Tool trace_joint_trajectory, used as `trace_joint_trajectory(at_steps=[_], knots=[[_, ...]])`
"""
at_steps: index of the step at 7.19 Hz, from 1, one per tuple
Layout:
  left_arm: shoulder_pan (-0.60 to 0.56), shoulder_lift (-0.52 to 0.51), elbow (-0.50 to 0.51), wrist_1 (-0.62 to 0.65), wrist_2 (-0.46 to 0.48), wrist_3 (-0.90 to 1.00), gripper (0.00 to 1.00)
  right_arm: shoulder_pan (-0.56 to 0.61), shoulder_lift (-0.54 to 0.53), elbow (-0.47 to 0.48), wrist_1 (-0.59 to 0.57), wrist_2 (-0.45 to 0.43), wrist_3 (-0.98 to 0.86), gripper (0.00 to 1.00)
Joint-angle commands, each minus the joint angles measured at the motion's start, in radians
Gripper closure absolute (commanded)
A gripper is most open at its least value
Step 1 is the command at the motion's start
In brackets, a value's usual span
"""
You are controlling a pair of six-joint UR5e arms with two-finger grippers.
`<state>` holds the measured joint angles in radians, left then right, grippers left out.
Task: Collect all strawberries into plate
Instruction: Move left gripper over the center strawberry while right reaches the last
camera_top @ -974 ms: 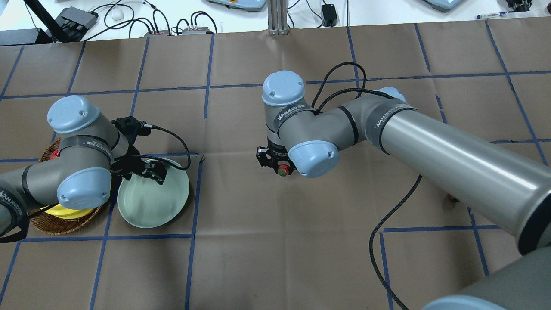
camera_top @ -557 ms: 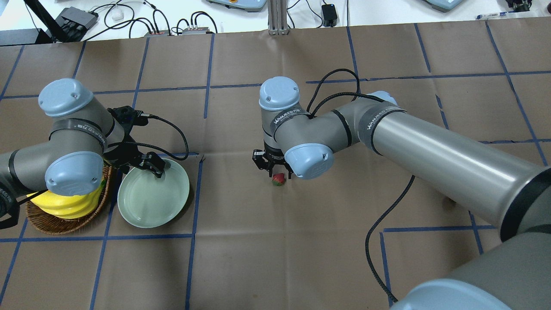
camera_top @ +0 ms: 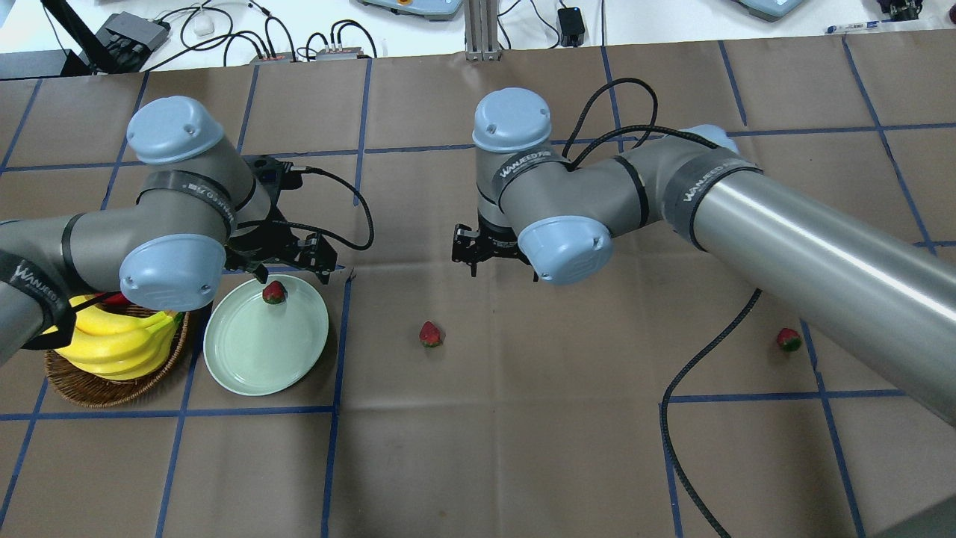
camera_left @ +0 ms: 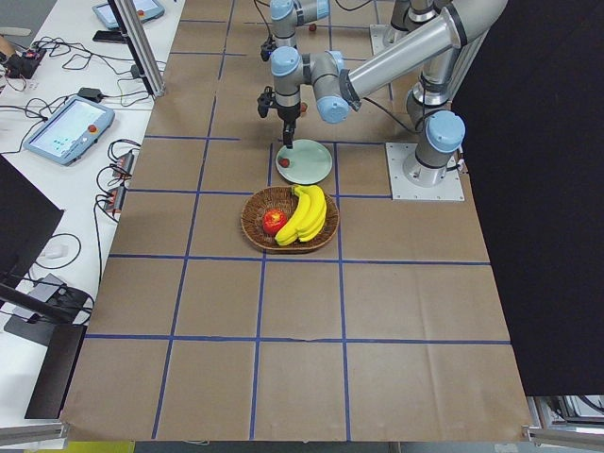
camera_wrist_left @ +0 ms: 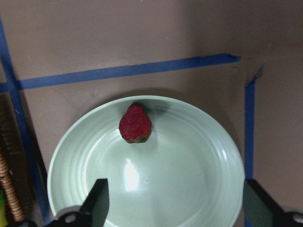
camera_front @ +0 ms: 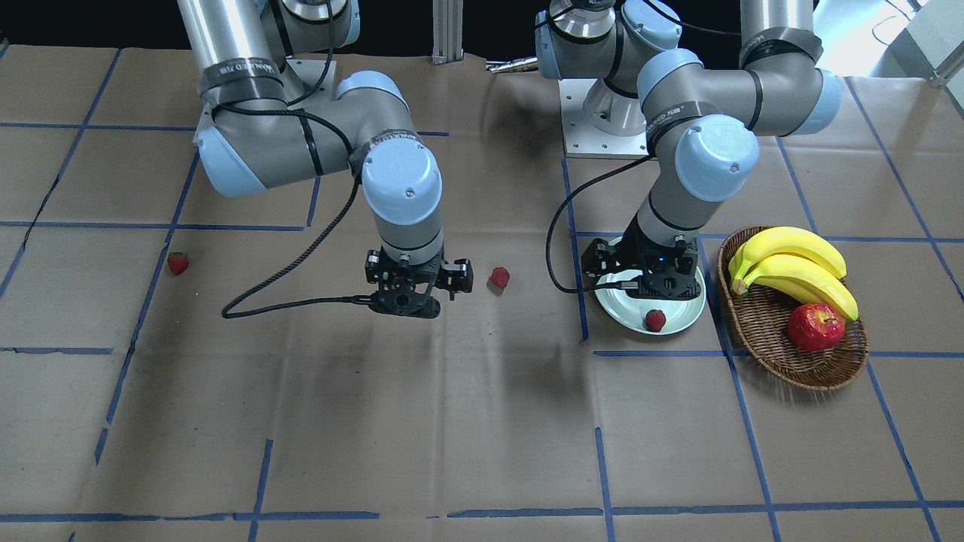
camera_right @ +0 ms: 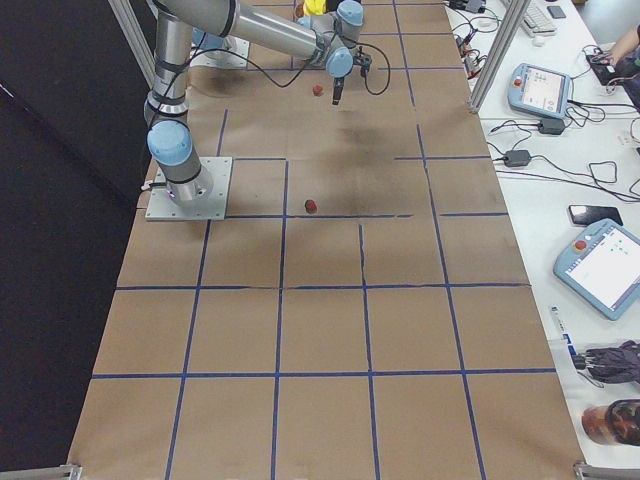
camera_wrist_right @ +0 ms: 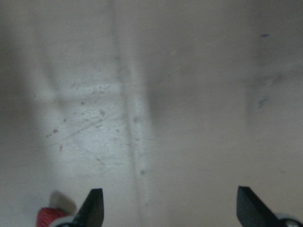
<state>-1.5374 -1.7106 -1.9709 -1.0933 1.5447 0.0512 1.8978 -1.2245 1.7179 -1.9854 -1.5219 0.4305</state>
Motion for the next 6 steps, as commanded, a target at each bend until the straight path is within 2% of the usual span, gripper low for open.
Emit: trace_joint_trajectory(at_steps=[1,4,6], knots=[[-0.12,-0.027,0.026,-0.017,-0.122,-0.244,0.01,-0.174,-0.165,0.04,0.153,-0.044,-0.235,0.0],[-0.222,-0.136,0.012,0.025,-0.126,-0.288,0.01,-0.455,-0.349,0.227,0.134,-0.044,-0.555,0.0],[-0.227,-0.185,0.001,0.094,-0.12,-0.278,0.01,-0.593,-0.427,0.329,0.108,-0.044,-0.733,0.0]])
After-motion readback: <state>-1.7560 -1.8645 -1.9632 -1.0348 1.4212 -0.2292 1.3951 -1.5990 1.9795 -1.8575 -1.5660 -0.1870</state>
